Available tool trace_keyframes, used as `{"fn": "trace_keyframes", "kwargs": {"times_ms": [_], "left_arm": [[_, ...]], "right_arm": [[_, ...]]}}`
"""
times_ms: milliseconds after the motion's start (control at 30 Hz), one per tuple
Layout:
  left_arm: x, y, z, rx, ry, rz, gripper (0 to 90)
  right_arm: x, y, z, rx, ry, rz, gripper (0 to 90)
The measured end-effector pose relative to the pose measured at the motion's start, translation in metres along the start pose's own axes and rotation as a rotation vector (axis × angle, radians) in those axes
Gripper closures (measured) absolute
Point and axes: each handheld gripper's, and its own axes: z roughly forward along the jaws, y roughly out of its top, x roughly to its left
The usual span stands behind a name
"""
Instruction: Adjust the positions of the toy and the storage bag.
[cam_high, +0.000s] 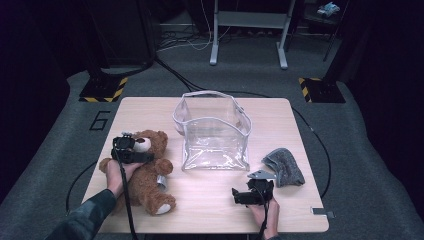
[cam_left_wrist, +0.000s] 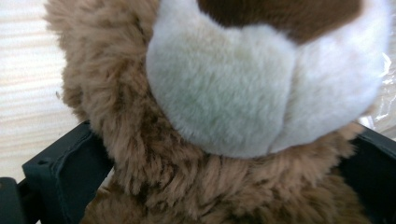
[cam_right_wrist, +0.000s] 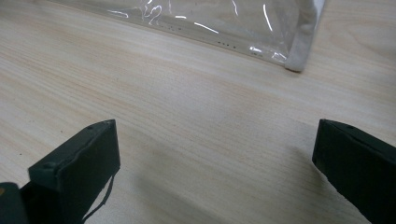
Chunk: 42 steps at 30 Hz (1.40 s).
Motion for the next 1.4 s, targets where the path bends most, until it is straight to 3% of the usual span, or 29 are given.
{"fn": "trace_keyframes", "kwargs": {"times_ms": [67,100,267,333,367,467,567,600,633,700,733,800,1033,1200,1400], "left_arm": [[0.004,-0.001,0.002,0.011,-0.011,-0.002,0.0],[0.005,-0.002,0.003,0.012,-0.018,-0.016,0.0],[0.005,-0.011,0.012,0.011,-0.048,-0.02,0.0],[0.004,-0.013,0.015,-0.003,-0.04,-0.025,0.0],[0.005,-0.014,0.016,0.01,-0.049,-0.011,0.0],[0.008,-0.016,0.02,0.013,-0.066,-0.033,2.6],[0.003,-0.02,0.017,-0.038,-0.06,-0.006,15.4],[0.001,-0.022,0.016,-0.066,-0.05,0.025,20.0],[0.001,-0.022,0.015,-0.063,-0.051,0.041,25.2],[0.0,-0.023,0.014,-0.085,-0.055,0.031,31.0],[0.001,-0.024,0.012,-0.078,-0.056,0.05,34.0],[0.0,-0.024,0.011,-0.094,-0.053,0.049,39.8],[0.002,-0.025,-0.001,-0.129,-0.068,0.065,45.1],[0.001,-0.025,-0.013,-0.183,-0.08,0.065,45.1],[0.0,-0.019,-0.032,-0.251,-0.051,0.104,45.1]], "right_arm": [[0.001,-0.002,0.002,-0.005,0.008,0.02,0.0],[0.0,-0.003,0.002,-0.003,-0.006,-0.008,0.1],[0.002,-0.004,0.002,-0.009,-0.006,-0.001,0.3],[0.002,-0.005,0.002,-0.013,-0.006,0.003,0.4],[0.002,-0.005,0.001,-0.011,-0.007,0.006,0.5],[0.002,-0.005,0.002,-0.019,-0.008,-0.007,0.6],[0.002,-0.005,0.002,-0.02,-0.011,-0.002,1.3],[0.002,-0.005,0.002,-0.023,-0.015,0.007,1.6],[0.002,-0.005,0.002,-0.021,-0.015,0.0,2.0],[0.002,-0.005,0.002,-0.028,-0.018,0.007,2.5],[0.002,-0.005,0.002,-0.029,-0.015,0.007,2.7],[0.001,-0.005,0.002,-0.03,-0.013,0.007,2.9],[-0.001,-0.006,0.001,-0.041,-0.001,0.018,4.2],[-0.003,-0.006,0.001,-0.046,0.011,0.019,4.1],[-0.007,-0.005,0.001,-0.045,-0.009,0.018,3.2]]}}
